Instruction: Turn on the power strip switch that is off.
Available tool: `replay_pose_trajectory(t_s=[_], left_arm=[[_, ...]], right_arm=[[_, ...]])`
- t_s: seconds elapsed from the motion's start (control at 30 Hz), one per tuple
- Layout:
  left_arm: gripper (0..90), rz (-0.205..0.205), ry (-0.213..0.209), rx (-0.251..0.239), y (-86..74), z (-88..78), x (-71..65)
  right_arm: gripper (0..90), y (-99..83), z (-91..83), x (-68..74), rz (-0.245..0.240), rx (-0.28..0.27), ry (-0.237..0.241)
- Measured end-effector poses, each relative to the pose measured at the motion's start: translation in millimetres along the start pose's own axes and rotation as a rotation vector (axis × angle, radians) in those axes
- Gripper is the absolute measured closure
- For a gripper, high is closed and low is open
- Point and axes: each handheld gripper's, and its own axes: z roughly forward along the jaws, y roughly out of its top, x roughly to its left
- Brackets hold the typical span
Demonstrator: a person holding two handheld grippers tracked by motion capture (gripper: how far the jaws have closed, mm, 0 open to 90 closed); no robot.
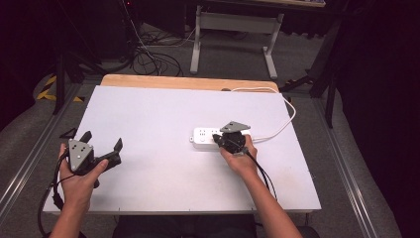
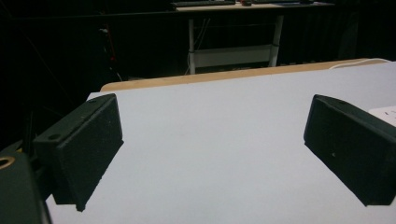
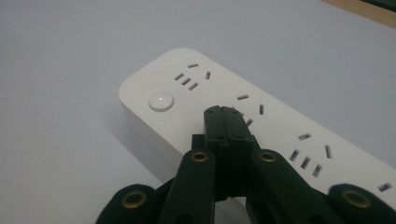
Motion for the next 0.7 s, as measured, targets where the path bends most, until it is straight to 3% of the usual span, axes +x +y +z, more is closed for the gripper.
replay_pose_trajectory(t_s=[0.7], left_arm=[[5.9,0.001,0.003,0.006,-0.6,1.3,0.3]], right_arm=[[90.0,1.0,-0.4,1.5,-0.015,0.006,-0.013]])
